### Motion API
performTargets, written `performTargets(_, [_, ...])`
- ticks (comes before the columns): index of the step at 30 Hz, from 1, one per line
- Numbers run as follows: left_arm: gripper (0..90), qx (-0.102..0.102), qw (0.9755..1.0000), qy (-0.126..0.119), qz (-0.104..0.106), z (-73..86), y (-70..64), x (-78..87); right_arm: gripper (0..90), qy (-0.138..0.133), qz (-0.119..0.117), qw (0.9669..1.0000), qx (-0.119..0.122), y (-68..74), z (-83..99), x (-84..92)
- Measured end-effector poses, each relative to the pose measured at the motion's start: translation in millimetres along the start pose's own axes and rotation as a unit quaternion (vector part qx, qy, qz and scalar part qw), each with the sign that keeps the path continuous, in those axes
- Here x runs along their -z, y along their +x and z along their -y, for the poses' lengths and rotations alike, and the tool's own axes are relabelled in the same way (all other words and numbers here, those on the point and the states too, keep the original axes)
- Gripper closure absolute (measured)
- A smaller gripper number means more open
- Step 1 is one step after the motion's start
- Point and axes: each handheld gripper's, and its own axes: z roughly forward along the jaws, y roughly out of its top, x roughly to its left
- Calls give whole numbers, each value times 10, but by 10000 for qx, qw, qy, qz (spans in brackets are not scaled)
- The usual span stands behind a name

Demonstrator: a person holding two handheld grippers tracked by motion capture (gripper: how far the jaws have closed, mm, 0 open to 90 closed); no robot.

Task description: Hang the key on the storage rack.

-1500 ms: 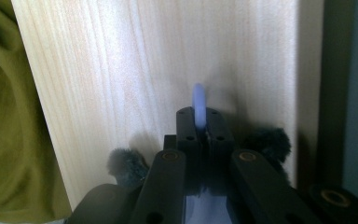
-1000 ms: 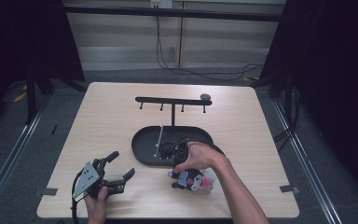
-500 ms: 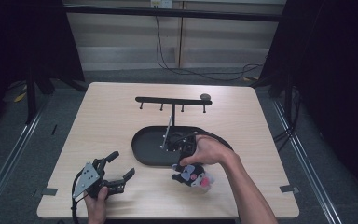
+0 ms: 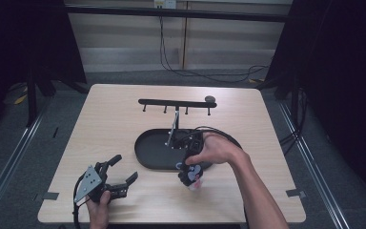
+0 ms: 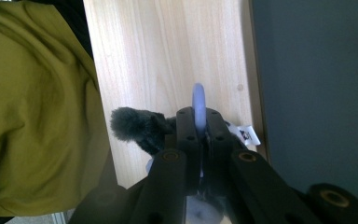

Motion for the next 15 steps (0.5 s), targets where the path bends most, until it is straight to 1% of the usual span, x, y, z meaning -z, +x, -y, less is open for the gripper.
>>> performTargets(2, [156,-2,10000,5,5,0,1,0,874,2,15,10000,51,5,-7,26])
performTargets(12, [156,-1,10000,2,-1,0,0,0,874,-29,114,9999,76,38,-27,190])
performTargets(13, [156,-2,10000,0,-1,0,0,0,874,-40,124,9998,117,34,-24,204])
performTargets(15, [156,-1,10000,-7,9,1,1,-1,874,-67,127,9999,52,46,-22,238])
